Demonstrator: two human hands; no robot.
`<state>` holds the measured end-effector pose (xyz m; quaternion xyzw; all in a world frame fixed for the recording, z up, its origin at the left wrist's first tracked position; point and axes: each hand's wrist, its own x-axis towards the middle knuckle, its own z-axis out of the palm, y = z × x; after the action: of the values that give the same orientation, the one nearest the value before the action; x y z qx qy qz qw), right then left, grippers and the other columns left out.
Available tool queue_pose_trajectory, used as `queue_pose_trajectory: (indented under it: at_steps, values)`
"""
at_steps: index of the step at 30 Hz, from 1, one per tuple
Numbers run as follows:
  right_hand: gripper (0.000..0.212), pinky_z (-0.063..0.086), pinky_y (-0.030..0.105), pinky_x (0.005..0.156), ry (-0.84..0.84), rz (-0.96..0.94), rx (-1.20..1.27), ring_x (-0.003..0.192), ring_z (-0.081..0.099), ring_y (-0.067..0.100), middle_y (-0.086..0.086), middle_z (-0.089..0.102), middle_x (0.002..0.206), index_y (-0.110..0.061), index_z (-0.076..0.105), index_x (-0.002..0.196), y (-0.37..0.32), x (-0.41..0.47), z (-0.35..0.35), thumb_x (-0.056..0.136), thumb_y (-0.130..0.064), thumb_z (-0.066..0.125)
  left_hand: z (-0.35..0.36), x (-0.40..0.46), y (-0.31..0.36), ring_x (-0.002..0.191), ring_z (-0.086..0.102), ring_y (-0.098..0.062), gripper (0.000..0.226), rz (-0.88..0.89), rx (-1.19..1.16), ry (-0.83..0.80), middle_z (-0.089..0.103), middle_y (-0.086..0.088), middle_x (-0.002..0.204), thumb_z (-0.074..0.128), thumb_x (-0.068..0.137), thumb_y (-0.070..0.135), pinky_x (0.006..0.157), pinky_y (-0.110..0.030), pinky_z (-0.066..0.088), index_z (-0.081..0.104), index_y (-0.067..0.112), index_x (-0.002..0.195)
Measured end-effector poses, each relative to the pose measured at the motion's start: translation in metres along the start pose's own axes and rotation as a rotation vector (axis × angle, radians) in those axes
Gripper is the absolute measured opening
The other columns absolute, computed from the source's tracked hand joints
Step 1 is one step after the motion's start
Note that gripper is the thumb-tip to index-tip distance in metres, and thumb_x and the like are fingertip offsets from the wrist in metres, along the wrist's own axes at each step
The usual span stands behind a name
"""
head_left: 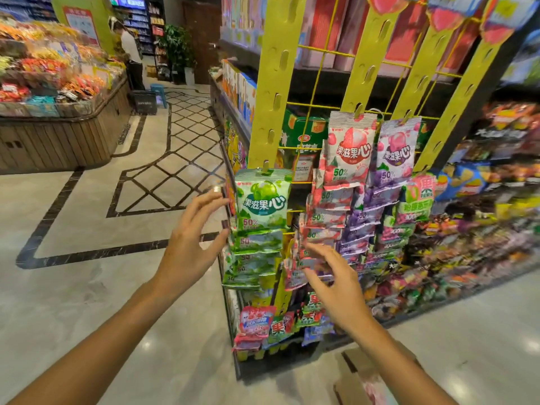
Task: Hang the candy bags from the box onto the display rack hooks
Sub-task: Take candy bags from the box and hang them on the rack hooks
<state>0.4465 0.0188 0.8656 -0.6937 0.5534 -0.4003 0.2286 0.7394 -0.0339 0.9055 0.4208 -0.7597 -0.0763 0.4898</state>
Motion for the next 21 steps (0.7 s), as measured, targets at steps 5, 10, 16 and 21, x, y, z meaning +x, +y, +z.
queue_pose_trajectory:
  at_steps: [5,10,16,21]
  values:
    - [0.047,0.034,0.031,0.118,-0.171,-0.032,-0.163,0.139,0.035,-0.005,-0.027,0.042,0.147,-0.04,0.046,0.143,0.022,-0.025,-0.028,0.099,-0.033,0.061,0.006,-0.026,0.023,0.126,0.055,-0.017,0.028,0.247,0.236,-0.165,0.059,0.001,0.133,0.06,0.095,0.019,0.098,-0.037,0.051,0.067,0.015,0.122]
    - [0.051,0.028,0.026,0.12,-0.304,-0.032,-0.261,0.14,0.026,-0.006,-0.025,0.036,0.149,-0.034,0.042,0.148,0.064,-0.078,-0.081,0.101,-0.041,0.057,0.079,-0.055,0.08,0.14,0.04,-0.019,0.045,0.289,0.388,-0.435,0.048,0.002,0.147,0.05,0.099,0.047,0.113,-0.038,0.04,0.056,0.024,0.137]
    - [0.055,0.019,0.03,0.121,-0.384,0.079,-0.345,0.149,0.018,0.008,-0.013,0.034,0.157,-0.03,0.044,0.148,0.158,-0.179,-0.186,0.099,-0.054,0.051,0.227,-0.114,0.173,0.149,0.027,-0.033,0.061,0.281,0.436,-0.682,0.036,-0.003,0.159,0.039,0.096,0.063,0.117,-0.057,0.028,0.054,0.025,0.141]
    - [0.069,0.027,0.038,0.121,-0.329,0.289,-0.304,0.146,0.033,0.02,-0.006,0.044,0.152,-0.034,0.055,0.137,0.251,-0.279,-0.273,0.088,-0.079,0.037,0.349,-0.164,0.236,0.139,0.041,-0.042,0.071,0.281,0.374,-0.973,0.043,-0.009,0.154,0.025,0.096,0.074,0.106,-0.064,0.039,0.058,0.025,0.137]
